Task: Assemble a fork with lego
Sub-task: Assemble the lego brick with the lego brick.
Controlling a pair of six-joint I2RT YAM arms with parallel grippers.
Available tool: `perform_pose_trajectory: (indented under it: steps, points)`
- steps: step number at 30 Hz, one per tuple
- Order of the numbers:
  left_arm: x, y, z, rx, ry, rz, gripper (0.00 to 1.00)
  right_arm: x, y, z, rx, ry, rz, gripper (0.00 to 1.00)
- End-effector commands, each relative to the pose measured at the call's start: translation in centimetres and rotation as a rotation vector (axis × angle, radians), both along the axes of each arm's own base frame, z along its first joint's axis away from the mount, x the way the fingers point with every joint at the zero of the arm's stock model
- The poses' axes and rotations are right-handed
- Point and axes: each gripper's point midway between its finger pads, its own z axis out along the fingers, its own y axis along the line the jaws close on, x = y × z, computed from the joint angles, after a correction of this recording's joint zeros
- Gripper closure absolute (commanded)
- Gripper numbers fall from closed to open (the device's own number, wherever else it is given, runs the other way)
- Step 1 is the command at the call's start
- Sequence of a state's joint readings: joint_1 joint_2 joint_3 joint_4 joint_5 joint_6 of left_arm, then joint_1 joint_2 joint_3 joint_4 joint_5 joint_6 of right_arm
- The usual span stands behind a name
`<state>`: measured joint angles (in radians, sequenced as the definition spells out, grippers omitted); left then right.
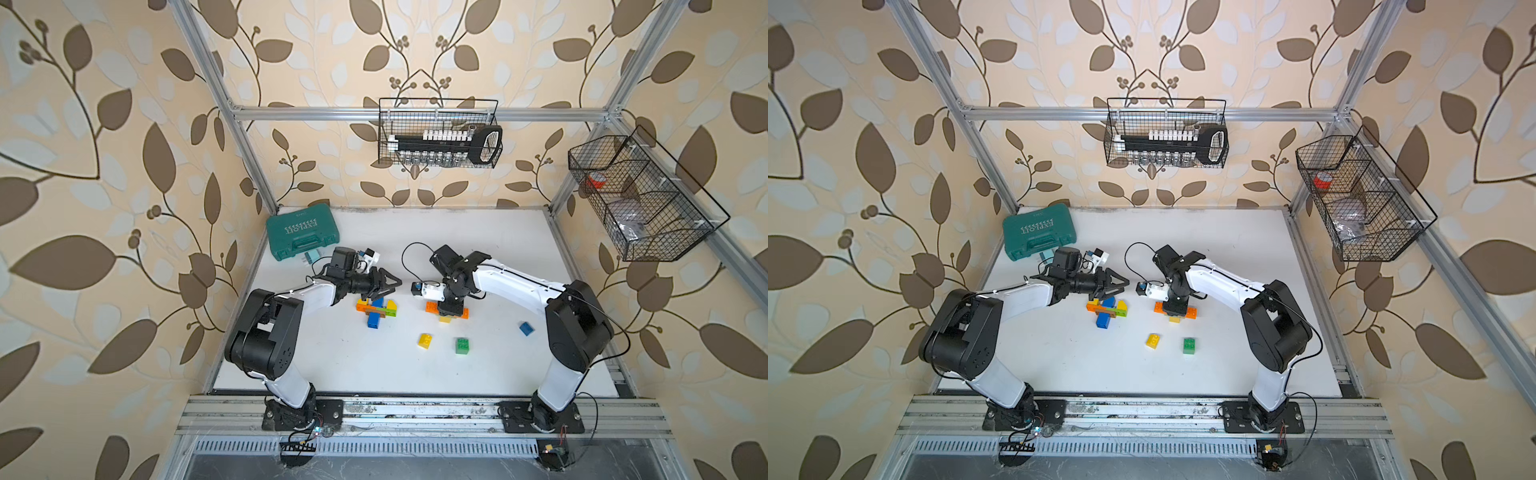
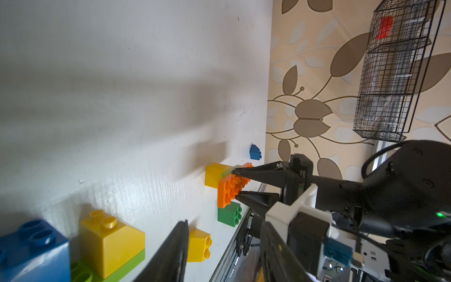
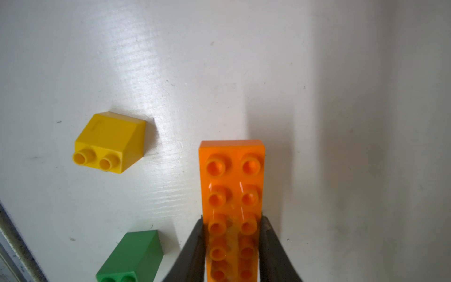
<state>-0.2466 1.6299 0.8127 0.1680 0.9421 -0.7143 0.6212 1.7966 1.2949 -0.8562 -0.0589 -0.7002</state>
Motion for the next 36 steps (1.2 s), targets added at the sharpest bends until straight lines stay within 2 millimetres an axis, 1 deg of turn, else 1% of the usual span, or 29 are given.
perform_pose_trajectory:
  steps: [1,6,11,13,16,19,21,23,25,34,36]
  points:
    - [0.2,0.3,0.4,-0.012,-0.027,-0.011,0.5,-3.7,-2.9,-3.8,-0.16,0.145,0.021,0.81]
    - [0.2,0.4,0.5,-0.015,-0.031,-0.013,0.51,-4.1,-3.4,-4.5,-0.184,0.147,0.002,0.81]
    - [0.2,0.4,0.4,-0.014,-0.028,-0.01,0.51,-3.1,-3.0,-4.1,-0.168,0.09,-0.014,0.85]
    - [0.1,0.5,0.3,-0.013,-0.025,-0.01,0.51,-2.6,-2.4,-3.3,-0.133,0.061,-0.009,0.86]
    - [0.1,0.5,0.3,-0.01,-0.028,-0.009,0.51,-1.5,-1.1,-1.0,-0.06,-0.008,0.013,0.87]
    - [0.2,0.6,0.3,-0.005,-0.028,-0.005,0.51,-0.3,-0.5,1.2,-0.034,-0.074,0.047,0.86]
    - [0.3,0.6,0.3,-0.003,-0.028,-0.003,0.51,0.3,-0.5,2.1,-0.041,-0.078,0.056,0.86]
    - [0.3,0.6,0.2,-0.001,-0.027,0.0,0.51,0.6,-0.3,2.5,-0.045,-0.079,0.066,0.85]
    - [0.4,0.6,0.3,0.0,-0.031,0.002,0.51,1.0,-0.1,2.5,-0.035,-0.081,0.063,0.84]
    - [0.5,0.8,0.1,0.009,-0.028,0.009,0.5,0.4,-0.3,-0.7,-0.045,-0.007,0.041,0.8]
    - [0.6,0.8,0.1,0.01,-0.028,0.01,0.5,0.4,-0.3,-0.8,-0.045,-0.007,0.041,0.79]
